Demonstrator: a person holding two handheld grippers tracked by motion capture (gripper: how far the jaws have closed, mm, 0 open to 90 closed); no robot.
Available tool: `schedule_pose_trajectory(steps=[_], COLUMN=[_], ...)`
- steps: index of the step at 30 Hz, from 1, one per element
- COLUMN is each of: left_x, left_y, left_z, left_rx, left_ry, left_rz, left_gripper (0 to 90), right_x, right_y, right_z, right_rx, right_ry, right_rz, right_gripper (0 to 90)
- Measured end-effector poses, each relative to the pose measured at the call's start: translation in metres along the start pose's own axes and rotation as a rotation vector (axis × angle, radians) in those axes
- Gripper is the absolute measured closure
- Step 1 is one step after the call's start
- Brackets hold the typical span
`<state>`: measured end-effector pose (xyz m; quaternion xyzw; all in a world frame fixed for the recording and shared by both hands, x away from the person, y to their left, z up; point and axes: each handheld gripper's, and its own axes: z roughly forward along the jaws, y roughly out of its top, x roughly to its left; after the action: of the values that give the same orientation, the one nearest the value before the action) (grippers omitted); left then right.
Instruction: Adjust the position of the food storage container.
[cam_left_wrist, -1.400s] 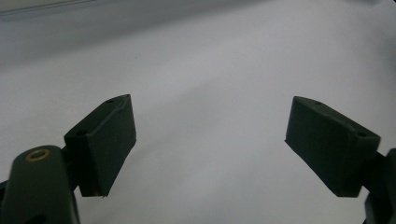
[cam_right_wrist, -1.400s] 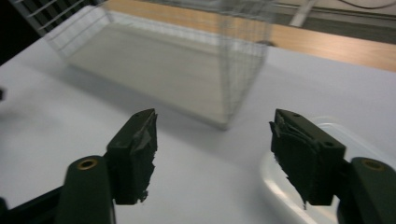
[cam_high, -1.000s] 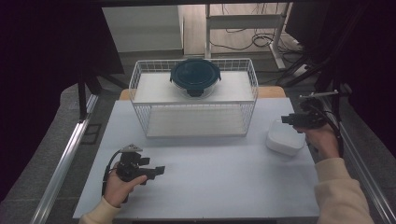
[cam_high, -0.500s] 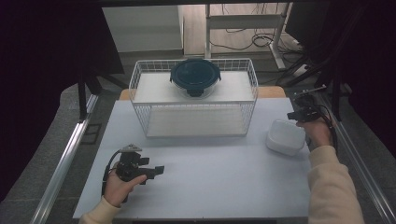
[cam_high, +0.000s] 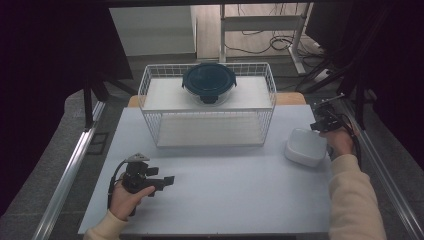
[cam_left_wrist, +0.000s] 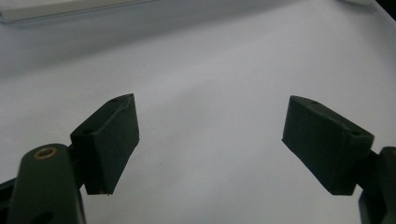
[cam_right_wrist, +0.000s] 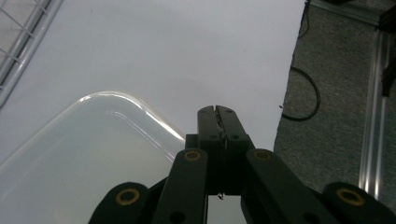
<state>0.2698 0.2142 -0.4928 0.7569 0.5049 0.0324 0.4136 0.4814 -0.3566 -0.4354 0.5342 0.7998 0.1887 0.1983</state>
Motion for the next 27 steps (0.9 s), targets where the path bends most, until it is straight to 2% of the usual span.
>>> schedule_pose_trajectory(steps=[2,10,11,13,15,17,18,21,22,27], left_x=[0.001,0.002,0.002,0.003,0.002,0.002,0.002,0.001,0.000,-0.001], left_y=[0.000,0.001,0.001,0.001,0.001,0.000,0.000,0.000,0.000,0.000], left_z=[-0.001,-0.002,-0.002,-0.002,-0.002,-0.001,-0.001,-0.001,-0.001,0.000], left_rx=[-0.004,-0.010,-0.011,-0.011,-0.009,-0.009,-0.004,-0.003,-0.004,0.000], left_ry=[-0.001,-0.002,-0.004,-0.005,-0.007,-0.008,-0.010,-0.012,-0.015,-0.015], left_rz=[-0.003,-0.008,-0.010,-0.012,-0.008,-0.010,-0.005,-0.003,-0.003,0.002], left_gripper=[17.8,18.1,18.1,18.1,18.1,18.1,18.1,18.1,18.2,18.1], right_x=[-0.001,0.004,0.010,0.013,0.024,0.027,0.033,0.037,0.042,0.045], right_y=[-0.002,-0.007,-0.011,-0.011,-0.016,-0.018,-0.022,-0.025,-0.029,-0.036], right_z=[-0.001,-0.006,-0.009,-0.010,-0.014,-0.016,-0.019,-0.022,-0.024,-0.028], right_rx=[-0.004,0.012,0.023,0.029,0.033,0.033,0.040,0.049,0.044,0.031], right_ry=[0.012,0.040,0.060,0.063,0.089,0.093,0.109,0.133,0.155,0.167], right_rz=[0.009,-0.009,-0.022,-0.033,-0.056,-0.060,-0.052,-0.052,-0.058,-0.078], right_gripper=[89.5,89.6,89.6,89.6,89.6,89.6,89.6,89.6,89.6,89.5])
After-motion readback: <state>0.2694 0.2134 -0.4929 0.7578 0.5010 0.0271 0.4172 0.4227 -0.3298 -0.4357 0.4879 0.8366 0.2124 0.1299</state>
